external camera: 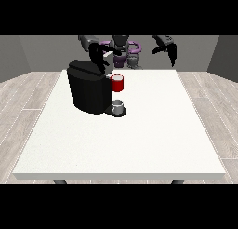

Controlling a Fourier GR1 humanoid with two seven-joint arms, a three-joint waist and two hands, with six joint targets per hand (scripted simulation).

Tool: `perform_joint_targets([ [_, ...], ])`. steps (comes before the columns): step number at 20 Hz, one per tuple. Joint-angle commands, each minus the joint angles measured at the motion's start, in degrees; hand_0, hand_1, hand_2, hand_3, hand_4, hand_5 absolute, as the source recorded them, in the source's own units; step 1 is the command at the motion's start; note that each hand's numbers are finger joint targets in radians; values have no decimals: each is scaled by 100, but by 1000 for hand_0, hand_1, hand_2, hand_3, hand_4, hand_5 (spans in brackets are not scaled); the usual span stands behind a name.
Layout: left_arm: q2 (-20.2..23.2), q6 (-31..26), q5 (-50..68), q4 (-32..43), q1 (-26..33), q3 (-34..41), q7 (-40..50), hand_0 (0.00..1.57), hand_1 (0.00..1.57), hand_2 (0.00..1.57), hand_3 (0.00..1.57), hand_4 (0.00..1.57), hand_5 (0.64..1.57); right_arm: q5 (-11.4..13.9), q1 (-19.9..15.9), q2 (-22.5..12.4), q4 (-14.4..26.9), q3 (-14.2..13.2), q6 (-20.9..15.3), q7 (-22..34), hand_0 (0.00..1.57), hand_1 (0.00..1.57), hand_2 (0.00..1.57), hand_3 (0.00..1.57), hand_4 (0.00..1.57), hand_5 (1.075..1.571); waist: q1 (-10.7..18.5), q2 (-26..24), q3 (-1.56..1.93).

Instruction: Insert the coffee pod into the coffee machine and close the lid

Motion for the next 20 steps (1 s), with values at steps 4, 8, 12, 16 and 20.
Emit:
perform_joint_targets([
  [4, -23, -146, 5, -102, -232, -191, 92, 0, 0, 0, 0, 331, 1571, 240, -697, 60, -161, 259, 61, -138, 0, 0, 0, 0, 82, 1571, 654, 156, -67],
  [8, -122, -39, -12, 60, -545, -190, -14, 0, 0, 0, 0, 379, 1571, 475, -994, 81, -420, 394, -105, 50, 0, 0, 0, 0, 259, 1571, 724, 390, -71],
  [12, -17, -123, 8, 101, -644, -148, -190, 0, 0, 0, 0, 398, 1571, 523, -995, 60, -612, 353, -159, 320, 0, 0, 0, 0, 96, 1571, 1000, 609, -72],
  [16, -109, -241, 20, 19, -715, -334, -83, 0, 0, 0, 0, 424, 1571, 608, -1109, -165, -746, 279, -84, 678, 0, 0, 0, 0, 87, 1571, 1388, 537, -67],
  [20, -114, -345, 70, 136, -925, -366, -94, 0, 0, 0, 0, 399, 1571, 751, -1237, -312, -867, 231, -96, 722, 0, 0, 0, 0, 0, 1571, 1538, 795, -70],
])
